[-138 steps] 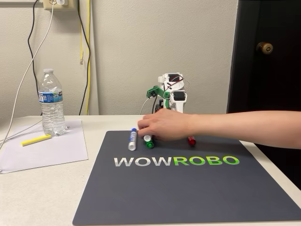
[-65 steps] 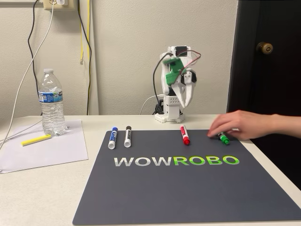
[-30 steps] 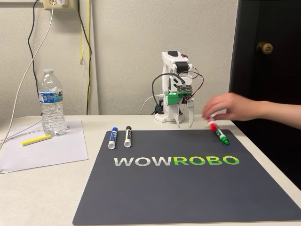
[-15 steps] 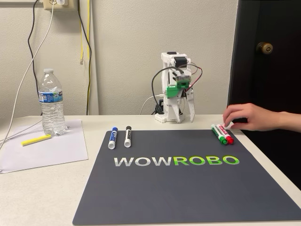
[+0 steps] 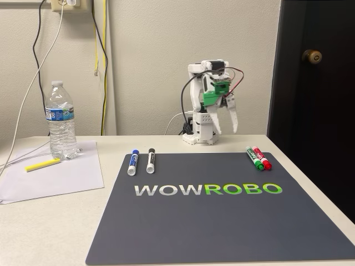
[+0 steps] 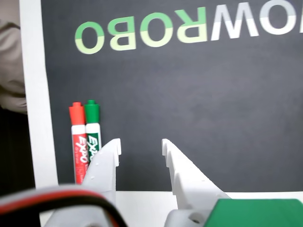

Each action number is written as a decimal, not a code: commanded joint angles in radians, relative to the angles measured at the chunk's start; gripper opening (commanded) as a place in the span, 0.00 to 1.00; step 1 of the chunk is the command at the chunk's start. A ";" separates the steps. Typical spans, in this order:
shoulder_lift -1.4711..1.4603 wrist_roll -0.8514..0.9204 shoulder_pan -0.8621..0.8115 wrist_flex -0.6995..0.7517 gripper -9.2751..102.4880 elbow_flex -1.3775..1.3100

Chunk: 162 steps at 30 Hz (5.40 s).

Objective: Pick up the red marker.

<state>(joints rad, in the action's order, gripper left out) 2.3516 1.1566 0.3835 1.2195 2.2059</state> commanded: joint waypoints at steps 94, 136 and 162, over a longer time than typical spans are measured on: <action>-0.821 -0.368 0.339 -0.221 0.25 -0.258; -0.827 -0.368 0.336 -0.238 0.28 -0.258; -0.612 -0.543 0.310 -0.210 0.17 -0.278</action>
<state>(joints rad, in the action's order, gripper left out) 1.6322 0.6888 0.7118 1.0048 1.9666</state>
